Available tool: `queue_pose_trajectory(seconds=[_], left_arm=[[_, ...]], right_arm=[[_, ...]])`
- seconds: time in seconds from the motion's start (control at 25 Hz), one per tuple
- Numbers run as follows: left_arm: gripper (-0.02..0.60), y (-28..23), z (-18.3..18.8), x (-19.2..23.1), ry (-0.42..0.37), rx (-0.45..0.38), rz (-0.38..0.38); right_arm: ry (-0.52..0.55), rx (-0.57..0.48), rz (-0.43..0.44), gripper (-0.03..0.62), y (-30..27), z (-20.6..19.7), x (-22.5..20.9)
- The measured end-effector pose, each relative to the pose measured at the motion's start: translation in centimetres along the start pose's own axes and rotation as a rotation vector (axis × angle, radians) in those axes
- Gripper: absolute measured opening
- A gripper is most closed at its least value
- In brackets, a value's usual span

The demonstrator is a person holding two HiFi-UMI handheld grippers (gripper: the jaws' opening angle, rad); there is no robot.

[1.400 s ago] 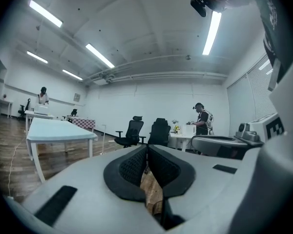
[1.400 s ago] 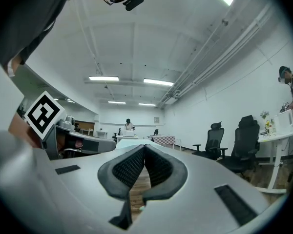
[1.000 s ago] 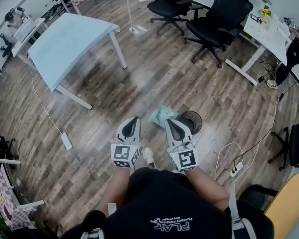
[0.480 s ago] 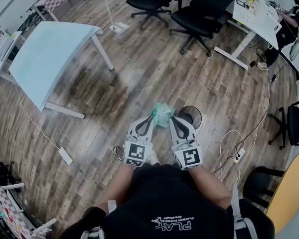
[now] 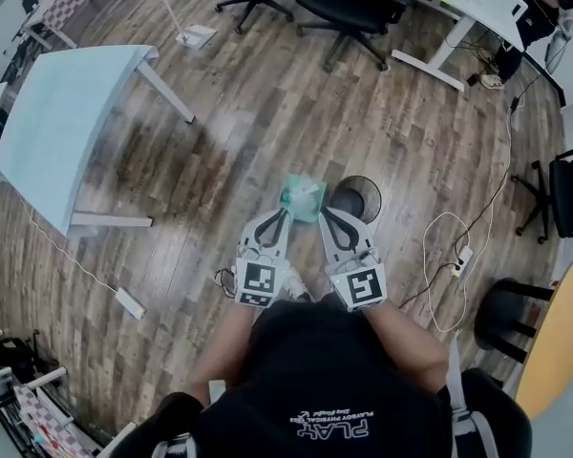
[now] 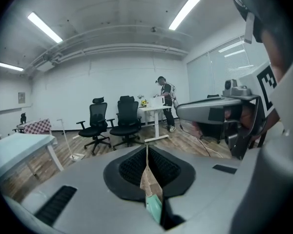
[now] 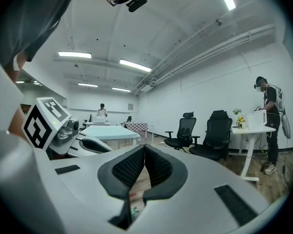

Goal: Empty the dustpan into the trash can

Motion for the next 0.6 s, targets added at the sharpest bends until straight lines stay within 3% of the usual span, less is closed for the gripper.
queue_pose_trajectory(seconds=[0.28,0.6], left_arm=[[0.025,-3.6,-1.7,0.7,0.030,0.074,-0.017],[0.026,-8.5,-5.5,0.2,0.163,0.224,-0.064]], right_arm=[[0.025,0.063,0.025,0.023,-1.7,-1.7,-0.9],[-0.053,0.099,-0.025,0.023,-2.8,-5.9,-3.5]])
Point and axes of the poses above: the fingertips, and each gripper's own axes: y backward along the fingers, x to its left, z out of its top, the point moved 9 cm from there along y, backward along the fingers, and after that the axes turned 14 degrees about x, right-handed, at the moved point
